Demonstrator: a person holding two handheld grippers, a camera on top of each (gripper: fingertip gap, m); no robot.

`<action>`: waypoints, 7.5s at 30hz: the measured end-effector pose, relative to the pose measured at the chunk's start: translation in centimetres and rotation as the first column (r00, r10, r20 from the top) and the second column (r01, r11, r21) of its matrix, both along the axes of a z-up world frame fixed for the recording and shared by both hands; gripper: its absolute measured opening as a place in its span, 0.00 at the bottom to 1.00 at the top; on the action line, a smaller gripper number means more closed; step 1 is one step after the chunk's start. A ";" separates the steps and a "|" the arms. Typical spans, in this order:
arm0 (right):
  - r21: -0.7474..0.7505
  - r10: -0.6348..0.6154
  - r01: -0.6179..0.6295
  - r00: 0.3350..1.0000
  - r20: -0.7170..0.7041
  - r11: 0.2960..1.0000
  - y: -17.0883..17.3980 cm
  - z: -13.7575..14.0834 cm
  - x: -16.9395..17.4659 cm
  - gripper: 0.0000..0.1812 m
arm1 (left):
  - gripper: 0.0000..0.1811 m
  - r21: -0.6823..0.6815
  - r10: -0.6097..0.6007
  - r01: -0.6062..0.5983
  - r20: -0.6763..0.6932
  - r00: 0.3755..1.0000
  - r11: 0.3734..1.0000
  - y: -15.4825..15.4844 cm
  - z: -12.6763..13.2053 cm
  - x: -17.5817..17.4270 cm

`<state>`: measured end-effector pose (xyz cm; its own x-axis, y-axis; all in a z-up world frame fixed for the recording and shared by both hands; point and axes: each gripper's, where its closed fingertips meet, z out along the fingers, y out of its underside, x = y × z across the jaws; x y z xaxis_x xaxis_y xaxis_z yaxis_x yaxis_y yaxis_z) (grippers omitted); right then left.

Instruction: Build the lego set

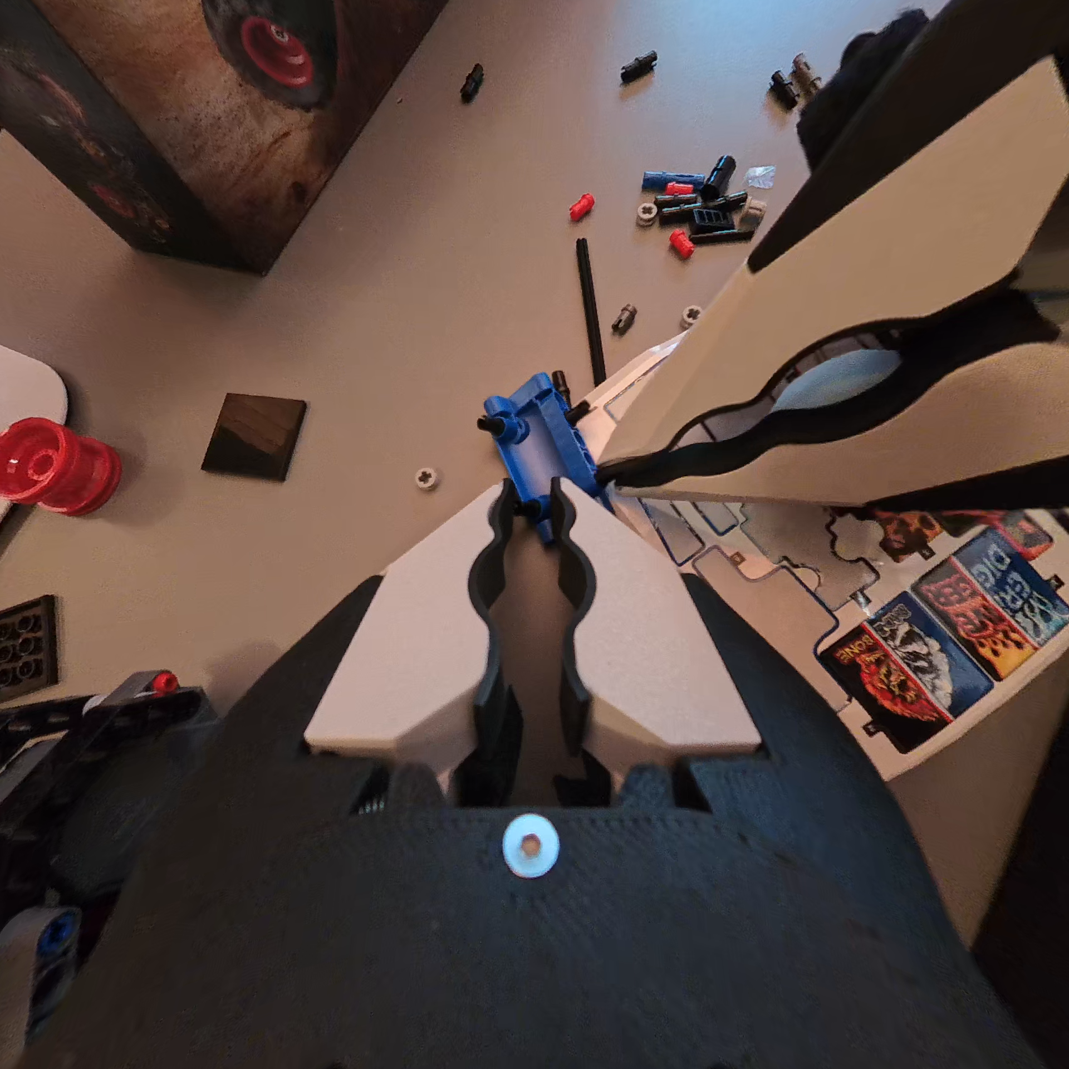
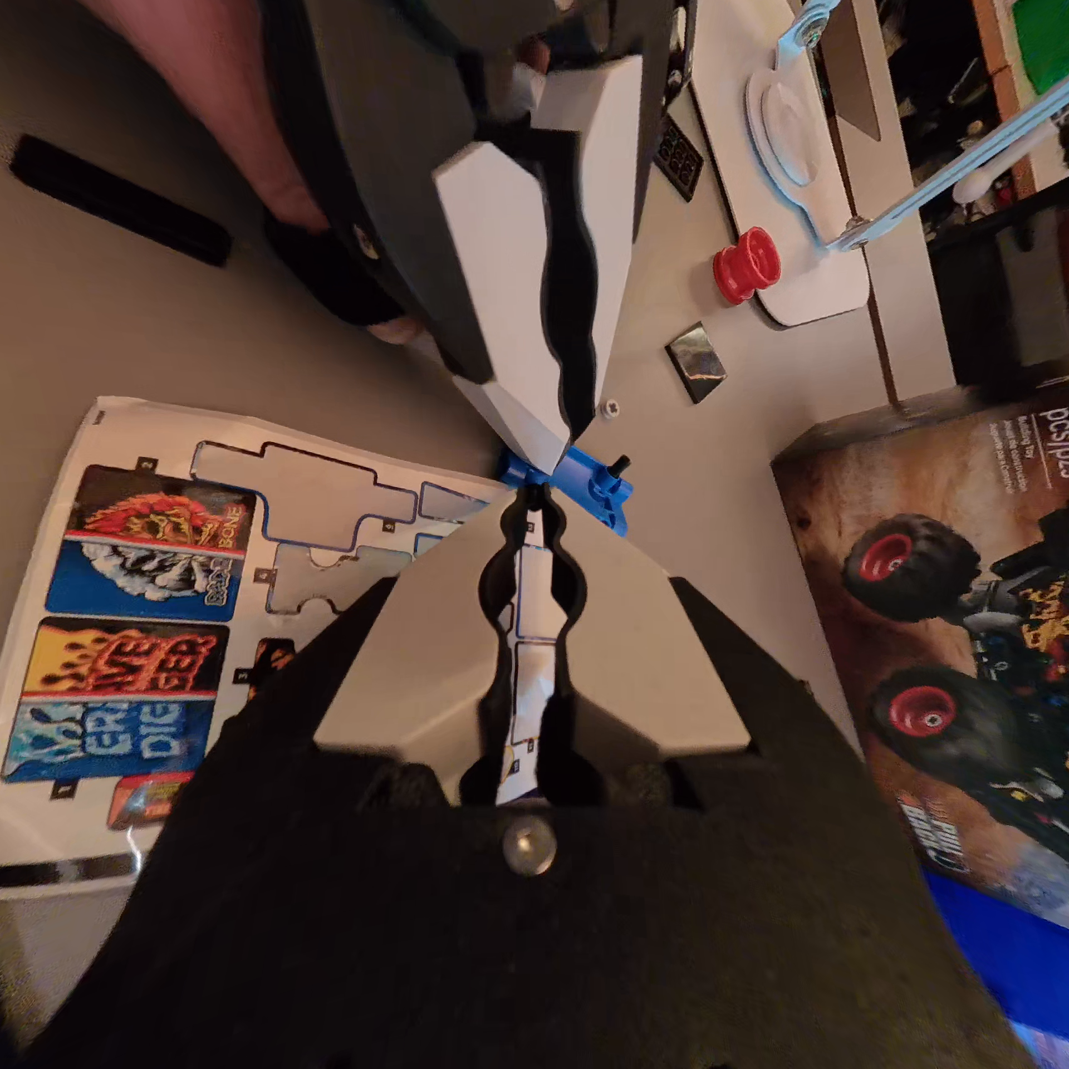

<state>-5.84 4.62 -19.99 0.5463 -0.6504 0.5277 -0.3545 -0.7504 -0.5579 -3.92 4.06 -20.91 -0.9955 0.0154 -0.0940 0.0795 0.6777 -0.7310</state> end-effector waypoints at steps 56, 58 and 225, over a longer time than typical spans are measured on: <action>0.915 -0.020 -0.027 0.999 0.038 0.402 6.7 13.0 0.2 0.09 | 0.02 -0.707 0.053 -0.181 -0.199 0.979 0.683 6.1 15.5 -0.5; 0.906 -0.045 -0.023 0.998 0.046 0.422 6.5 12.9 0.3 0.04 | 0.00 -0.706 0.038 -0.174 -0.203 0.978 0.686 6.3 15.4 -0.7; 0.734 0.143 -0.294 0.954 0.263 0.612 13.1 13.8 3.1 0.03 | 0.07 -0.690 0.013 -0.439 -0.529 0.848 0.575 13.8 14.6 2.5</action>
<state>-2.75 17.76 -6.17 0.6831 -0.7303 -0.0038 -0.0866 -0.0758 -0.9934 -1.42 17.87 -6.32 -0.8791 -0.0813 0.4697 -0.4461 -0.2069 -0.8707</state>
